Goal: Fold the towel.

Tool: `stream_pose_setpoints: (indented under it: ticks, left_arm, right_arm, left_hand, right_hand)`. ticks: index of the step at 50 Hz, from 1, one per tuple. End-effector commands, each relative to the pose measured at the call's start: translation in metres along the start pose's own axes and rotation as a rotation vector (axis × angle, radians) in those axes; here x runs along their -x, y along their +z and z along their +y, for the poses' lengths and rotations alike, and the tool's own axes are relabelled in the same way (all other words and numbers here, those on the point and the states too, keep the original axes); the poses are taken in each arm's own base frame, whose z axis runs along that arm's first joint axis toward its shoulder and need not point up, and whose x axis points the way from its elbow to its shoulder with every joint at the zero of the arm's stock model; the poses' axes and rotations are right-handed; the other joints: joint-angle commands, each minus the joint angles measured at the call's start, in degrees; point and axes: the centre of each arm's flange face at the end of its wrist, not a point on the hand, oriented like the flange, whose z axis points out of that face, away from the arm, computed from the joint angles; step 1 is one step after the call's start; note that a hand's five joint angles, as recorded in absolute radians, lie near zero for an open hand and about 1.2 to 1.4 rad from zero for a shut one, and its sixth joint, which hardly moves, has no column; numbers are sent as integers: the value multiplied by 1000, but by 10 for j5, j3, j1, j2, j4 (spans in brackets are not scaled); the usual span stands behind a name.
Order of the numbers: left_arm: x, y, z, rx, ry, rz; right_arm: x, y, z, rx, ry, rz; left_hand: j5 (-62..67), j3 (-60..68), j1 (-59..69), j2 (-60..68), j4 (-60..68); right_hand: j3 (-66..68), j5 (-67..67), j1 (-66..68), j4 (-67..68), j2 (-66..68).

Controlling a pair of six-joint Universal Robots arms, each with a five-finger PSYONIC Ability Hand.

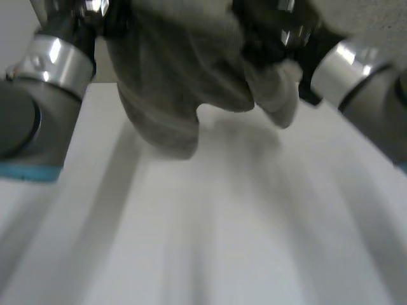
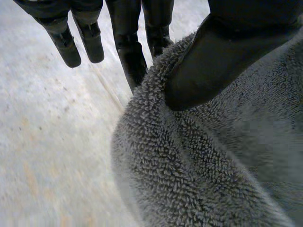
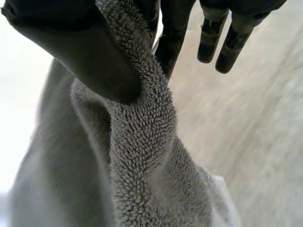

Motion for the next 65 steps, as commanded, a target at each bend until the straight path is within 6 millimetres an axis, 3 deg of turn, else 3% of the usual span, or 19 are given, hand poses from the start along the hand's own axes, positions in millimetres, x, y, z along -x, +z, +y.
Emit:
stream_pose_setpoints:
  ticks: [1, 2, 3, 4, 6, 7, 8, 9, 10, 11, 12, 14, 25, 28, 33, 36, 40, 51, 65]
  left_arm:
    - [-21, -79, 70, 300, -31, 56]
    - [-25, -96, 82, 360, -40, 73]
    - [-29, -109, 93, 417, -48, 88]
    - [-29, -109, 93, 418, -48, 88]
    - [-34, -132, 111, 529, -63, 114]
    - [-34, -132, 111, 529, -63, 114]
    - [-36, -138, 114, 570, -64, 125]
    - [-36, -141, 115, 605, -60, 132]
    - [-36, -142, 115, 606, -60, 132]
    - [-35, -141, 114, 623, -48, 136]
    - [-35, -141, 114, 623, -48, 136]
    - [-32, -134, 110, 624, -24, 141]
    - [-25, -98, 95, 525, 18, 132]
    - [-26, -97, 97, 536, 18, 136]
    - [-32, -110, 122, 691, 43, 220]
    - [-30, -116, 126, 735, 63, 251]
    - [-25, -140, 135, 873, 90, 334]
    - [-23, -178, 110, 951, 71, 343]
    - [-24, -191, 116, 956, 72, 330]
  right_arm:
    - [46, -67, 100, 378, -195, -152]
    - [46, -67, 100, 379, -196, -153]
    - [54, -81, 114, 451, -233, -194]
    - [59, -92, 126, 519, -275, -224]
    - [60, -100, 136, 575, -307, -252]
    - [61, -104, 139, 600, -322, -275]
    - [61, -104, 139, 600, -322, -275]
    - [59, -105, 140, 618, -308, -268]
    - [59, -105, 140, 618, -307, -268]
    - [55, -105, 140, 628, -285, -247]
    - [51, -104, 140, 632, -253, -220]
    - [48, -103, 140, 631, -215, -192]
    - [34, -104, 141, 624, -79, -91]
    - [32, -106, 143, 627, -76, -91]
    - [23, -99, 142, 570, -93, -87]
    - [17, -96, 142, 557, -85, -94]
    - [20, -92, 143, 566, -55, -139]
    - [25, -77, 149, 653, -47, -260]
    - [82, -80, 163, 707, -37, -455]
  left_hand:
    - [49, -30, 64, 47, -34]
    - [49, -30, 64, 47, -34]
    - [30, -30, 44, 27, -34]
    - [29, -30, 44, 27, -34]
    - [-399, -30, -384, -401, -34]
    - [-401, -30, -387, -403, -34]
    - [-446, -30, -432, -448, -34]
    - [-468, -30, -454, -470, -34]
    - [-468, -30, -454, -471, -34]
    - [-530, -30, -515, -532, -34]
    - [-531, -30, -516, -533, -34]
    - [-621, -30, -607, -624, -34]
    - [-620, -30, -605, -622, -34]
    - [-618, -30, -604, -620, -34]
    - [-610, -30, -595, -612, -34]
    - [-610, -30, -595, -612, -34]
    - [-608, -30, -593, -610, -34]
    - [-613, -30, -598, -615, -34]
    - [-620, -30, -605, -622, -34]
  right_hand:
    - [-25, 49, 64, -44, 56]
    - [-25, 49, 64, -44, 56]
    - [-25, 49, 64, -44, 56]
    - [-25, 49, 64, -44, 56]
    - [-25, 19, 35, -44, 27]
    - [-25, -158, -142, -44, -150]
    - [-25, -159, -144, -44, -152]
    - [-25, -419, -403, -44, -412]
    - [-25, -422, -406, -44, -414]
    - [-25, -603, -588, -44, -596]
    - [-25, -613, -598, -44, -606]
    - [-25, -620, -604, -44, -613]
    - [-25, -622, -606, -44, -615]
    - [-25, -624, -608, -44, -616]
    - [-25, -620, -605, -44, -613]
    - [-25, -617, -601, -44, -610]
    - [-25, -614, -598, -44, -606]
    - [-25, -573, -557, -44, -566]
    - [-25, -454, -438, -44, -447]
